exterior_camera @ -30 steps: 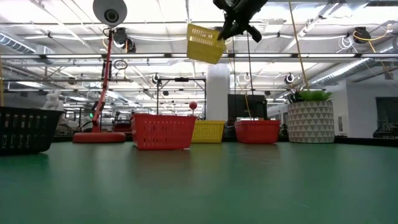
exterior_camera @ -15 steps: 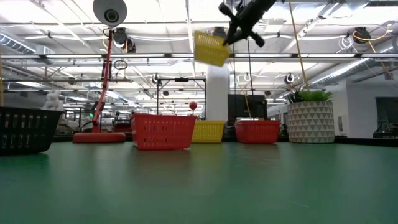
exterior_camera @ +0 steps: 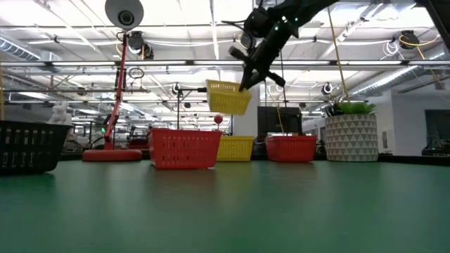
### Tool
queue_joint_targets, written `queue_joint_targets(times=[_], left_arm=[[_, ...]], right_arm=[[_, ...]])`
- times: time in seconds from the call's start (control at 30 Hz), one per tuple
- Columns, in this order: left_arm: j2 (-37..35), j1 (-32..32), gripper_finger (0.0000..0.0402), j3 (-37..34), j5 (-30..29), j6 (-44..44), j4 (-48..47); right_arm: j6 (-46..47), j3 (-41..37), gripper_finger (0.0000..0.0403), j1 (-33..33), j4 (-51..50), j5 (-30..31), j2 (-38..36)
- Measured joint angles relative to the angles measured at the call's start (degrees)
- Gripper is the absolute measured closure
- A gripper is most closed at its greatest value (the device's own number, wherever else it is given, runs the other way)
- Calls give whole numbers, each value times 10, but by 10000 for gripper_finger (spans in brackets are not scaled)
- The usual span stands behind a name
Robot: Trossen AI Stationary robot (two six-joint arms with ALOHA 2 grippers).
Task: Stack baskets by color
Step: Stack the bottom yellow bin on the top stacked yellow bin
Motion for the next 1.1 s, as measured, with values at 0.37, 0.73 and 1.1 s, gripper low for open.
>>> queue_joint_targets(times=[0.37, 0.73, 1.1], left_arm=[[0, 0, 293, 0, 0, 2, 0], [0, 0, 293, 0, 0, 4, 0], [0, 0, 293, 0, 0, 4, 0]], right_arm=[[-2, -13, 400, -1, -3, 47, 15], [15, -60, 399, -8, 50, 45, 15], [26, -106, 399, -8, 101, 43, 15]])
